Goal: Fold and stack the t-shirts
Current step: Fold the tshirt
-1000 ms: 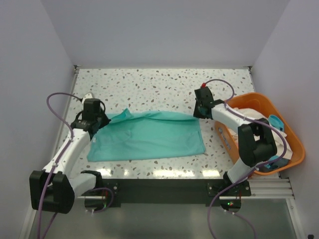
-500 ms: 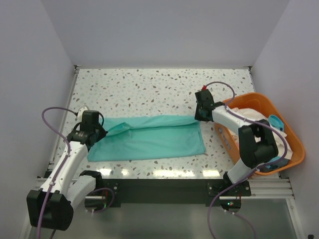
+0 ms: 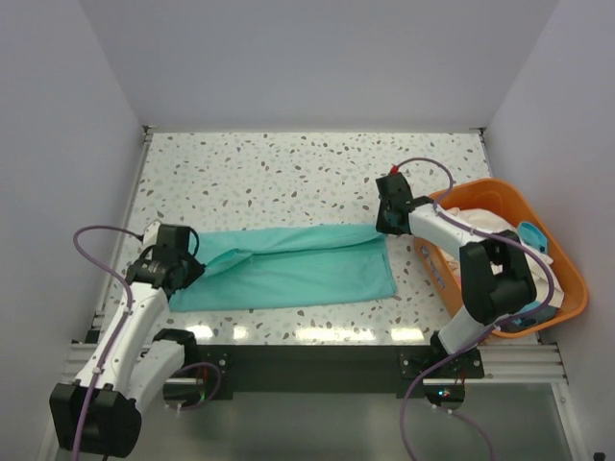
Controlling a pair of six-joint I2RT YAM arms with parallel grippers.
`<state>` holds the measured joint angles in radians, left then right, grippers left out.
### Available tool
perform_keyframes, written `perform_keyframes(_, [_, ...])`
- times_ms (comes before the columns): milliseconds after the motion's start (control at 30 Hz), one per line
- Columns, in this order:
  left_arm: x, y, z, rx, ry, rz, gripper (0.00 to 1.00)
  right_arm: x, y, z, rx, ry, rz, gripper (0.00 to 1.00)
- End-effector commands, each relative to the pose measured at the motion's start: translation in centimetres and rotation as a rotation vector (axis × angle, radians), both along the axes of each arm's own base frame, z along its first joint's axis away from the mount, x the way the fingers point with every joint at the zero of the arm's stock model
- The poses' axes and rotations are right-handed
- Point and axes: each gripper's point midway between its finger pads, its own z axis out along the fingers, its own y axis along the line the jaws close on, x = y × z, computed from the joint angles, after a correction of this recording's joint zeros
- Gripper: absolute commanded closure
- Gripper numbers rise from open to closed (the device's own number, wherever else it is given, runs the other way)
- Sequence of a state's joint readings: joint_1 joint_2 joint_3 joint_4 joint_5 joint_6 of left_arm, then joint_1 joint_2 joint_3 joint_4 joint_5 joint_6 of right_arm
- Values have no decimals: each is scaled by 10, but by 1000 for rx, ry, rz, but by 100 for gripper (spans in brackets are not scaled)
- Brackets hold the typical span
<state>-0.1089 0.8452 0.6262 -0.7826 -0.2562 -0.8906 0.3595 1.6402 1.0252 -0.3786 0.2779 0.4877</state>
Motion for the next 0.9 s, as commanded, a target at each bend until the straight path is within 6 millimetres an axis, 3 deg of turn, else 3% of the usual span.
perform_keyframes(0, [-13,5,4,-16,25,100,58,-1,-6,9,-17,-15,-30,89])
perform_keyframes(67, [-17,6,10,-19,18,113,57,-6,-8,10,-18,-5,-38,81])
perform_keyframes(100, [-16,5,16,-27,-14,107,54,-7,-8,15,-13,-12,-39,77])
perform_keyframes(133, [-16,5,20,-31,-29,103,48,-9,-9,15,-15,-10,-46,66])
perform_keyframes(167, [-13,4,29,-37,-58,101,42,-11,-11,17,-15,-9,-48,65])
perform_keyframes(200, [-12,5,36,-33,-88,99,21,-12,-10,23,-9,-22,-44,64])
perform_keyframes(267, [-6,7,50,-19,-131,90,0,-13,-10,29,-7,-28,-39,48])
perform_keyframes(333, [4,2,57,-33,-160,62,0,-12,-6,38,12,-46,-11,17])
perform_keyframes(400, [21,-5,62,-50,-188,18,0,-11,9,41,73,-48,48,1])
perform_keyframes(533, [48,-21,73,-90,-176,-51,0,-6,38,45,131,-66,137,1])
perform_keyframes(567, [54,-20,84,-85,-189,-47,0,-8,45,44,129,-57,159,1])
perform_keyframes(667, [47,-11,87,-43,-165,-21,0,-5,61,46,141,-59,189,1])
perform_keyframes(867, [7,-1,77,-40,-149,48,0,4,81,48,167,-79,216,1])
